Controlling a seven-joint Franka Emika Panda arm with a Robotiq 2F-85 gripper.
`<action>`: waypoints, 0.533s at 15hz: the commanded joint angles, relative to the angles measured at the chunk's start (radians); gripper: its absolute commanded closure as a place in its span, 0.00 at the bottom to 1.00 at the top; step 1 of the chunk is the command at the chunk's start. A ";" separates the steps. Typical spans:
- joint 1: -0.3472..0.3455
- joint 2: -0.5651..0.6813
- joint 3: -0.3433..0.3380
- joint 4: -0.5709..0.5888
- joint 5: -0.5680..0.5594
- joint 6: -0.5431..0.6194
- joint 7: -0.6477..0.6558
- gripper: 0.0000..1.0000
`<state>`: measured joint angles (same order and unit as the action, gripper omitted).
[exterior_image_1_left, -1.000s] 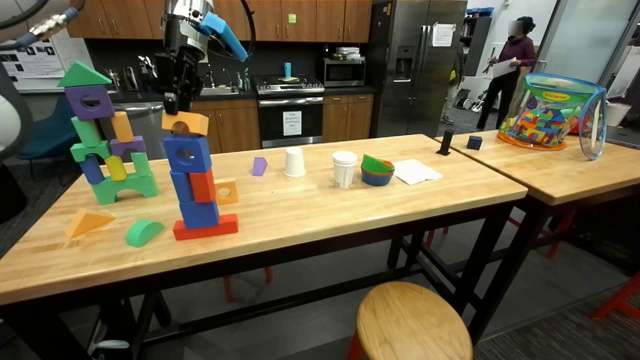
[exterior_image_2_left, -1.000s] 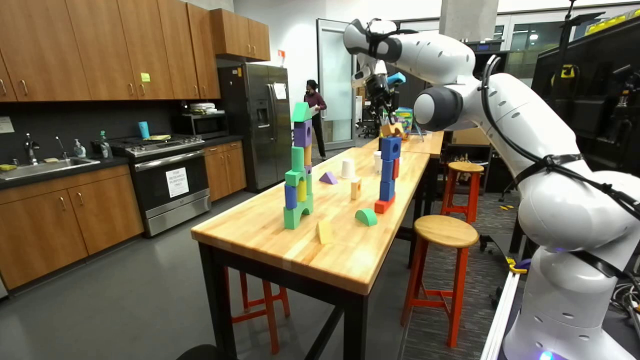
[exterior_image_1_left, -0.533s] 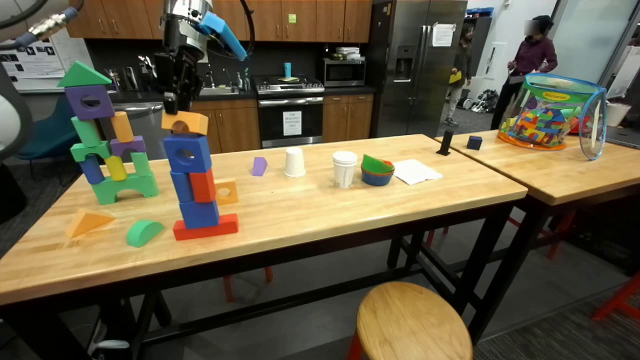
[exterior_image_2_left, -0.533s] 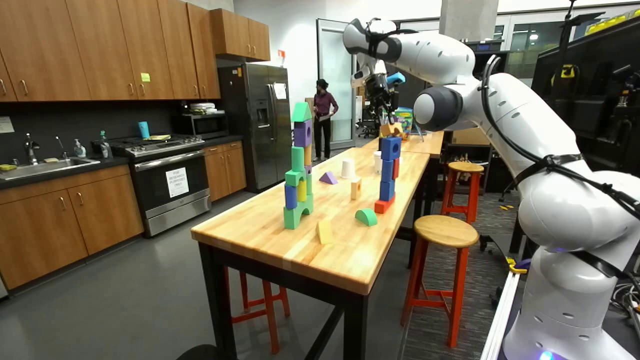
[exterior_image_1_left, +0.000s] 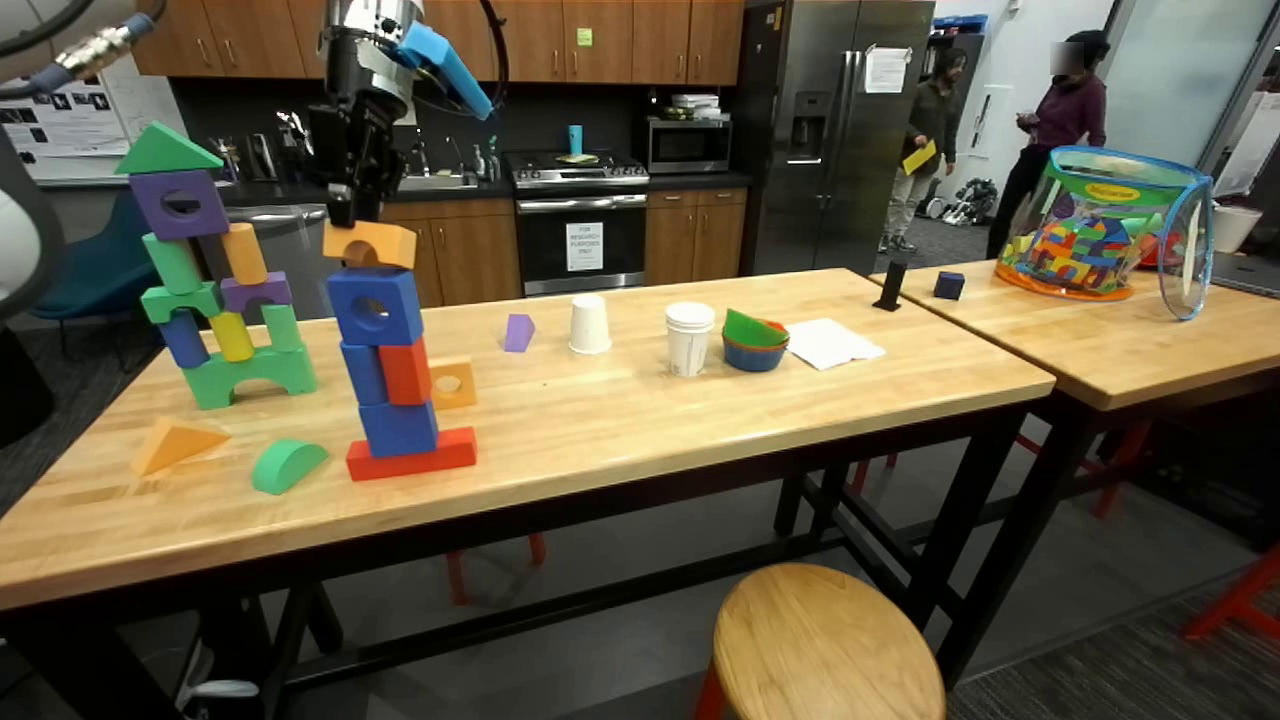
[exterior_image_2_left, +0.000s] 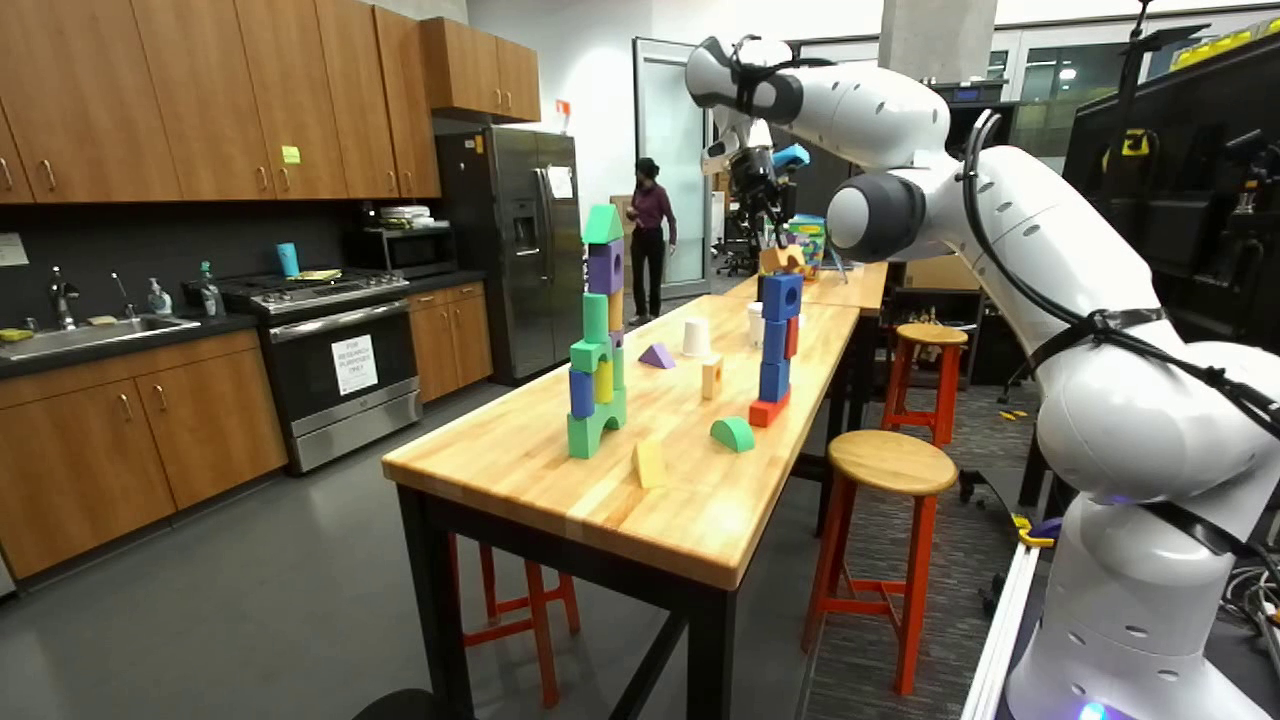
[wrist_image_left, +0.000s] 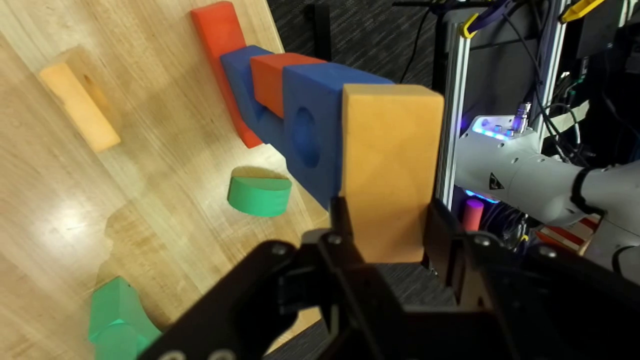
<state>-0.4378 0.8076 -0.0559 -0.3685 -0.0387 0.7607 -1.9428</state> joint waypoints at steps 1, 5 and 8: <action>0.007 -0.023 0.000 -0.015 -0.007 0.007 0.009 0.85; 0.000 -0.012 0.004 -0.021 -0.002 0.008 0.002 0.35; -0.003 0.022 0.004 0.030 -0.001 -0.017 0.001 0.49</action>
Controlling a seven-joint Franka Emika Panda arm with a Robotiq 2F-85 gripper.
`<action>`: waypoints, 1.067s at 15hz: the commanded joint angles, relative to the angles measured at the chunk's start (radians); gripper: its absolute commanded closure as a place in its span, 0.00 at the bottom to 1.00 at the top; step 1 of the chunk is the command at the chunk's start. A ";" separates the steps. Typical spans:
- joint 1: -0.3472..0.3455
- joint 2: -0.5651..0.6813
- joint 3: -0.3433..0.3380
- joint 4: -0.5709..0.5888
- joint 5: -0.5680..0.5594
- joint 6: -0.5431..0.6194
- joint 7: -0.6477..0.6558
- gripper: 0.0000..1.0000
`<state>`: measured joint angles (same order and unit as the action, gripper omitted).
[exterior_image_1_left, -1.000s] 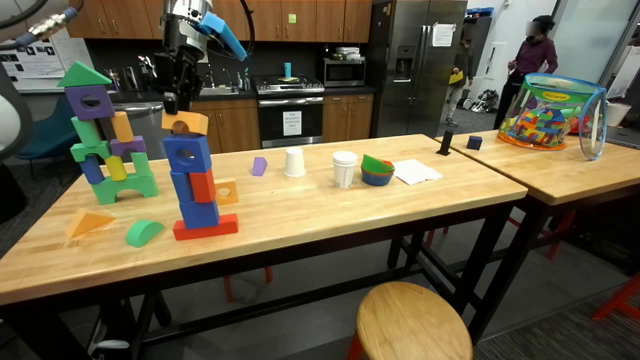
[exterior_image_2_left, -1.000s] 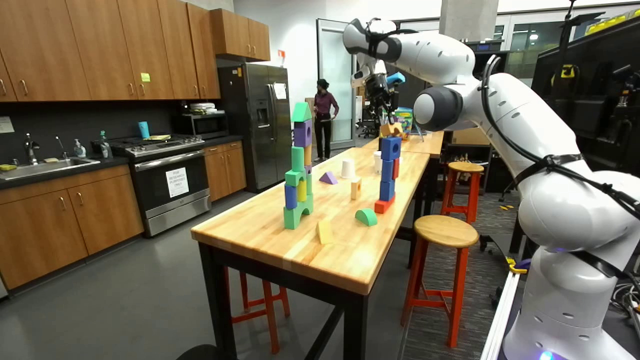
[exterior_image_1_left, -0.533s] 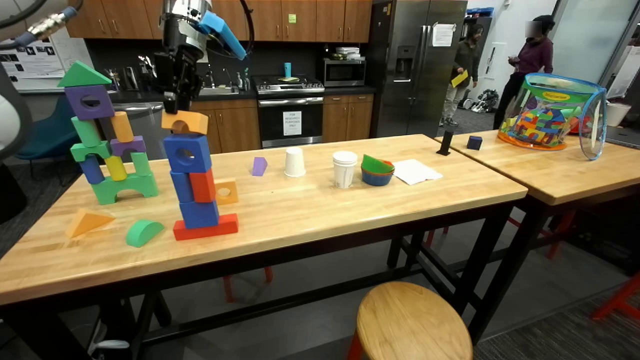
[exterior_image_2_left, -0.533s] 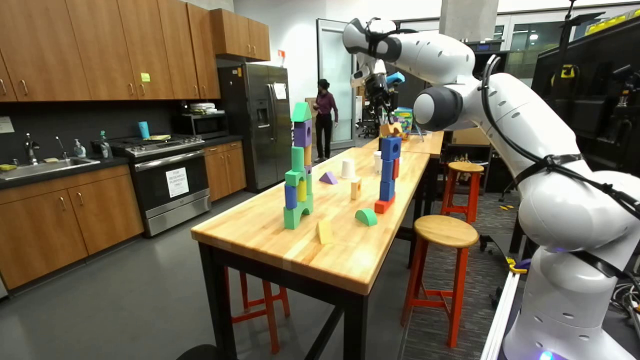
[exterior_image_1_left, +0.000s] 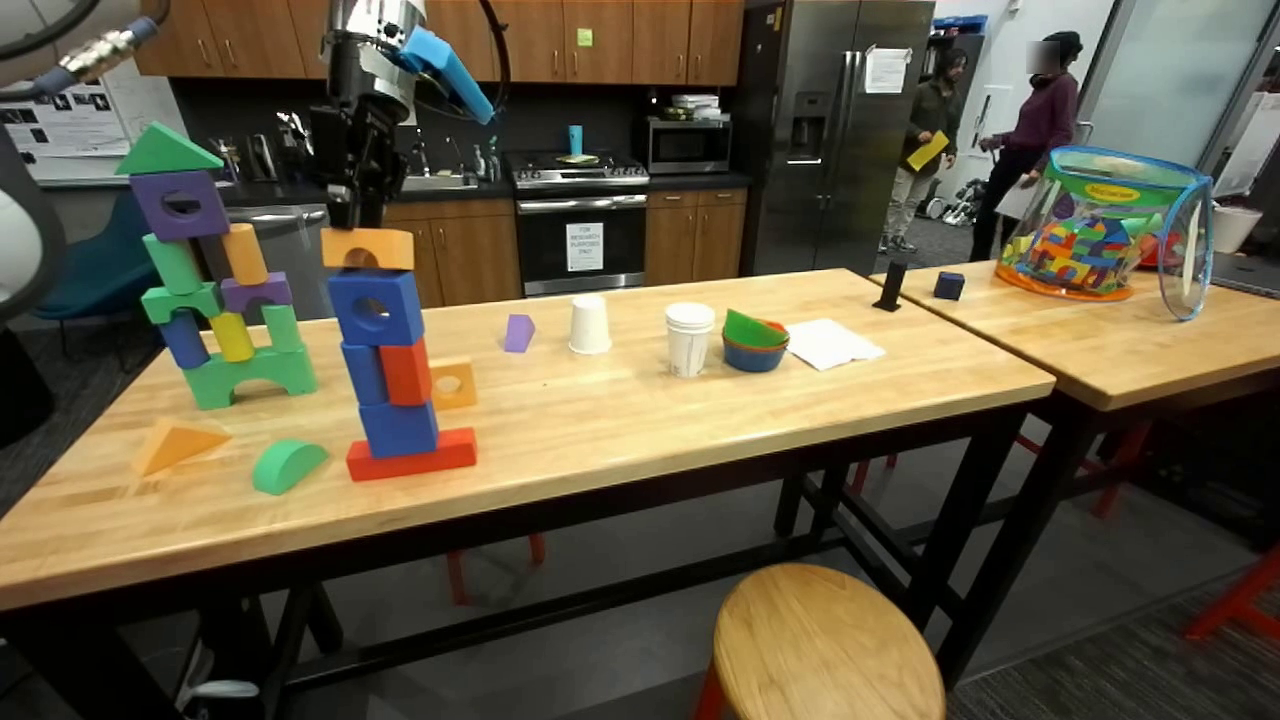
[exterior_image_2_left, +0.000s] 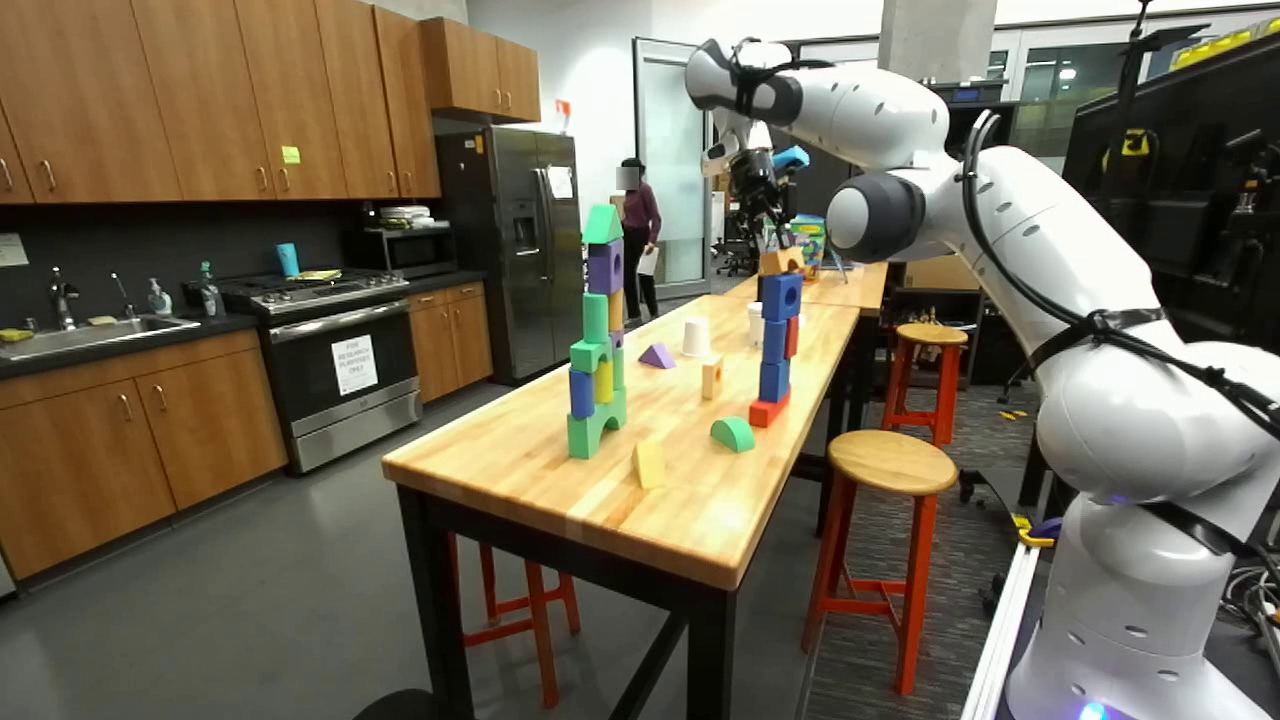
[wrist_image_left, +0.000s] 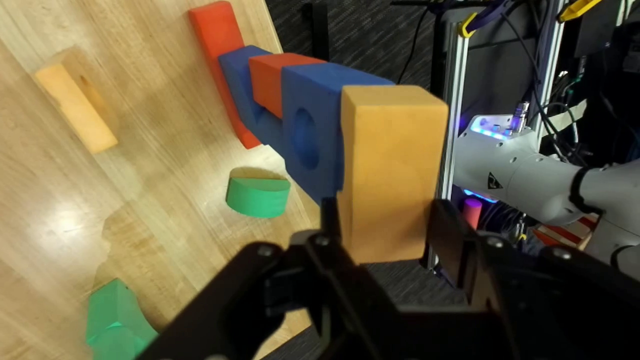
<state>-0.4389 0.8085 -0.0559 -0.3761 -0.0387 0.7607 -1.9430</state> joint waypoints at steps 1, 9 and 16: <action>-0.002 0.031 0.004 0.054 -0.001 -0.025 0.001 0.43; -0.003 0.041 0.004 0.069 -0.001 -0.032 0.001 0.35; -0.003 0.041 0.004 0.069 -0.001 -0.032 0.001 0.35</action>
<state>-0.4392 0.8091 -0.0559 -0.3797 -0.0387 0.7609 -1.9432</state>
